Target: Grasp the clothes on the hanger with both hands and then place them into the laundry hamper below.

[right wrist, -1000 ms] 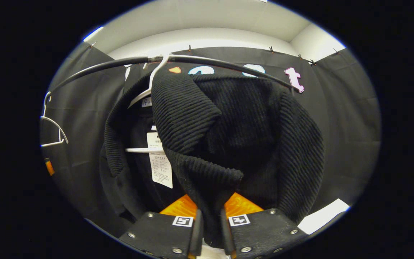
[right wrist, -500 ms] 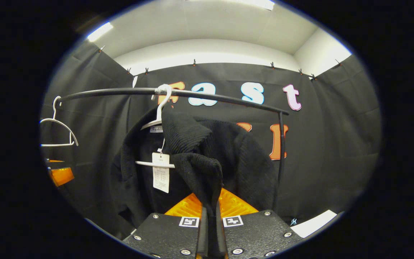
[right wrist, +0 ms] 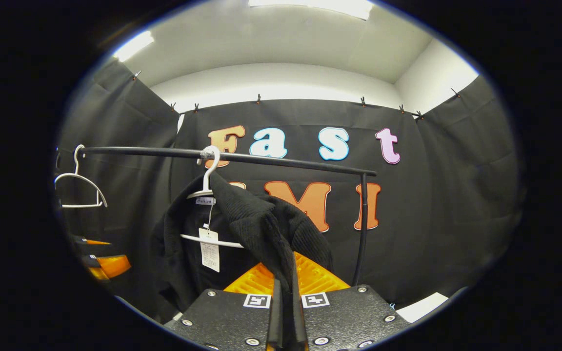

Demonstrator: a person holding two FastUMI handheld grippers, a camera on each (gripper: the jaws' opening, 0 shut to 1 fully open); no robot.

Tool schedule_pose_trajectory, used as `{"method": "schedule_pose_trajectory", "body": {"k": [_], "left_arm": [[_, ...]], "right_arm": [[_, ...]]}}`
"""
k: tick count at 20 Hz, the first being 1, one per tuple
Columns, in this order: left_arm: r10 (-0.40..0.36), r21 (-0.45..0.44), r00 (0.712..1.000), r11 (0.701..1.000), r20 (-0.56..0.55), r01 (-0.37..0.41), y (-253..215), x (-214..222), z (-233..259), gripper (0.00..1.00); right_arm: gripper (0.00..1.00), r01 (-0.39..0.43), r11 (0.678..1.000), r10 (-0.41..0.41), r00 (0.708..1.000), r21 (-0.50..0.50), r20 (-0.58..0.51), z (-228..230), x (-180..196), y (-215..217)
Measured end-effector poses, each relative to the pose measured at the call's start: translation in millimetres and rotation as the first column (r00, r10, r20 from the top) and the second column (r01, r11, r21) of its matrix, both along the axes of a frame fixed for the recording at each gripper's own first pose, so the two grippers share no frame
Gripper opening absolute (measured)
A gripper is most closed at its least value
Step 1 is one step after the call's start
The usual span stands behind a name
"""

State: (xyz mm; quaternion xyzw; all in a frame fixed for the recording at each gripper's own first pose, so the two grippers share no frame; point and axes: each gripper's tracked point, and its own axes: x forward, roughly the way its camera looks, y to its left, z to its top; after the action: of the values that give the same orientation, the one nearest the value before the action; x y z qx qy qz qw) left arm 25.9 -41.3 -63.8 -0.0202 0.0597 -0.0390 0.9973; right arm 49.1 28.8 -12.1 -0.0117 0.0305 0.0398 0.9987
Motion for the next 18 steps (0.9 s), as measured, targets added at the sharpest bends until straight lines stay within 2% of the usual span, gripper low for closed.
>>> {"method": "schedule_pose_trajectory", "body": {"k": [1,3,4,7,9,10,18], "left_arm": [[-0.006,-0.010,1.000,1.000,-0.005,0.006,-3,5,-4,1.00],[-0.020,-0.035,1.000,0.999,-0.014,0.019,-10,17,-12,0.94],[-0.024,-0.048,1.000,0.999,-0.017,0.023,-13,24,-15,0.97],[-0.039,-0.070,0.999,0.997,-0.025,0.037,-22,42,-26,0.97],[-0.046,-0.063,0.998,0.997,-0.043,0.043,-27,57,-36,0.97],[-0.051,-0.052,0.998,0.997,-0.045,0.049,-30,65,-41,0.93],[-0.073,-0.019,0.994,0.997,-0.076,0.072,-57,110,-69,0.94]], "right_arm": [[0.08,0.000,1.000,0.000,1.000,0.007,0.006,4,-1,-2],[0.08,0.001,1.000,-0.001,1.000,0.011,0.020,15,-7,-7],[0.08,-0.001,1.000,0.001,1.000,0.006,0.026,20,-9,-10],[0.08,-0.008,1.000,0.007,0.999,0.005,0.035,29,-13,-15],[0.07,-0.009,1.000,0.009,0.999,0.017,0.040,35,-14,-20],[0.07,-0.011,1.000,0.010,0.999,0.022,0.040,37,-14,-23],[0.07,-0.037,0.999,0.036,0.999,0.025,0.038,54,-18,-25]]}}
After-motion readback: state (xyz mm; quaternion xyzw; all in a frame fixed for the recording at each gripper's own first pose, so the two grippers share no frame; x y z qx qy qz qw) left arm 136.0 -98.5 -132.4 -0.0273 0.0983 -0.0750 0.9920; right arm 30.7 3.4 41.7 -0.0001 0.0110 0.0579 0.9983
